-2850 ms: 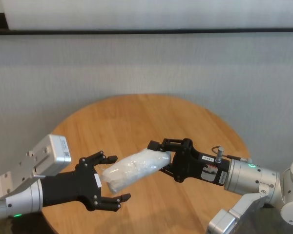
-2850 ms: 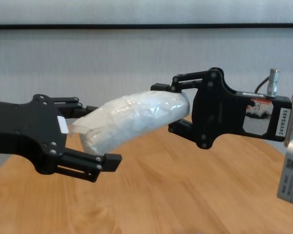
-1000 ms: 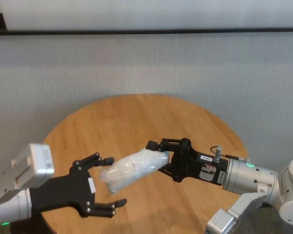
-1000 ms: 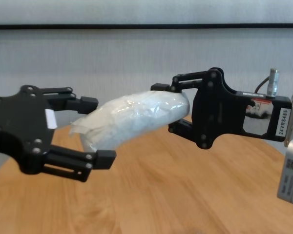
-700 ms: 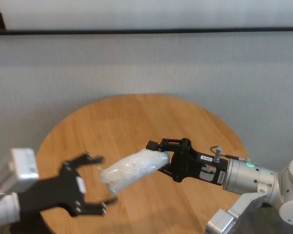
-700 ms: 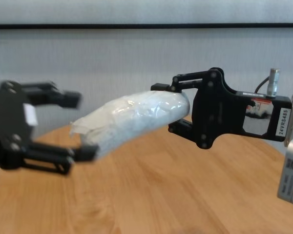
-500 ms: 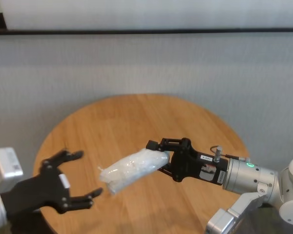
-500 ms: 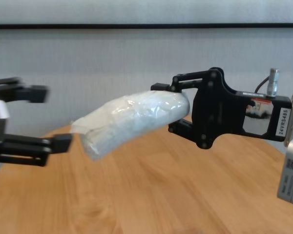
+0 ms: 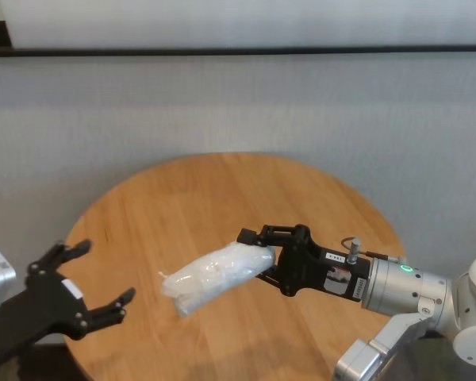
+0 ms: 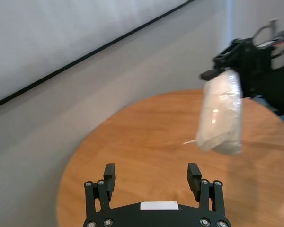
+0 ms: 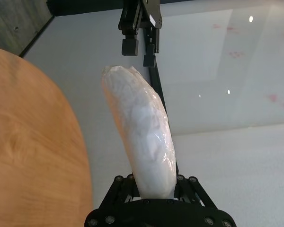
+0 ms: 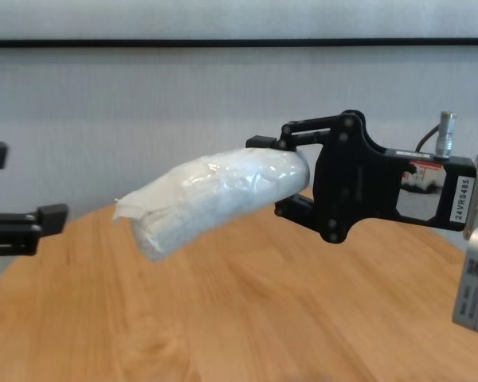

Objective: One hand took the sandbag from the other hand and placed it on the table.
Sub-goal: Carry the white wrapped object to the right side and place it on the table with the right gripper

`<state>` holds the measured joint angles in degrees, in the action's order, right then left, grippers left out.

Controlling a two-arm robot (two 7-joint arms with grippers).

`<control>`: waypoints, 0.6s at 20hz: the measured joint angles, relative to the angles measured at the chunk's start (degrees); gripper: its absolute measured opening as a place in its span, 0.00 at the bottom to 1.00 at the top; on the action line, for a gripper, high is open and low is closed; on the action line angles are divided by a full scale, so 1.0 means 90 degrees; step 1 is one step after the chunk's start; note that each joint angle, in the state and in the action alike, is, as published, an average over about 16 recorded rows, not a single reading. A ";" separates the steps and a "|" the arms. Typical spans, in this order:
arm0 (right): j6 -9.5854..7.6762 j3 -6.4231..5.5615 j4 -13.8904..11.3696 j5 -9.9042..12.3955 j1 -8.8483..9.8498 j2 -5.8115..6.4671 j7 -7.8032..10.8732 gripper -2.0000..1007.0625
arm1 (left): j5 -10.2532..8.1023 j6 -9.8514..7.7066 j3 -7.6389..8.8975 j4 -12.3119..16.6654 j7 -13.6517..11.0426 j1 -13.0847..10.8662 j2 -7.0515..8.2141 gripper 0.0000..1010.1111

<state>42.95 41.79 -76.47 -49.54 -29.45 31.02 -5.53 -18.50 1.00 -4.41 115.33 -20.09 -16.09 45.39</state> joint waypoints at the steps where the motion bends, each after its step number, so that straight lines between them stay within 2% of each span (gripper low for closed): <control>1: -0.0001 -0.0001 0.0000 0.0004 0.0000 0.0000 0.0005 0.31 | 0.0044 -0.0067 0.0043 0.0046 0.0092 -0.0063 -0.0036 0.99; 7: -0.0076 -0.0067 0.0002 0.0180 -0.0010 -0.0013 0.0121 0.31 | 0.0273 -0.0394 0.0222 0.0277 0.0539 -0.0340 -0.0193 0.99; 12: -0.0254 -0.0219 0.0063 0.0612 -0.0048 -0.0080 0.0408 0.31 | 0.0368 -0.0538 0.0259 0.0363 0.0646 -0.0405 -0.0231 0.99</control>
<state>40.67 39.82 -75.90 -44.03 -29.88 30.30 -1.86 -15.19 -3.85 -2.09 118.60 -14.28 -19.74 43.31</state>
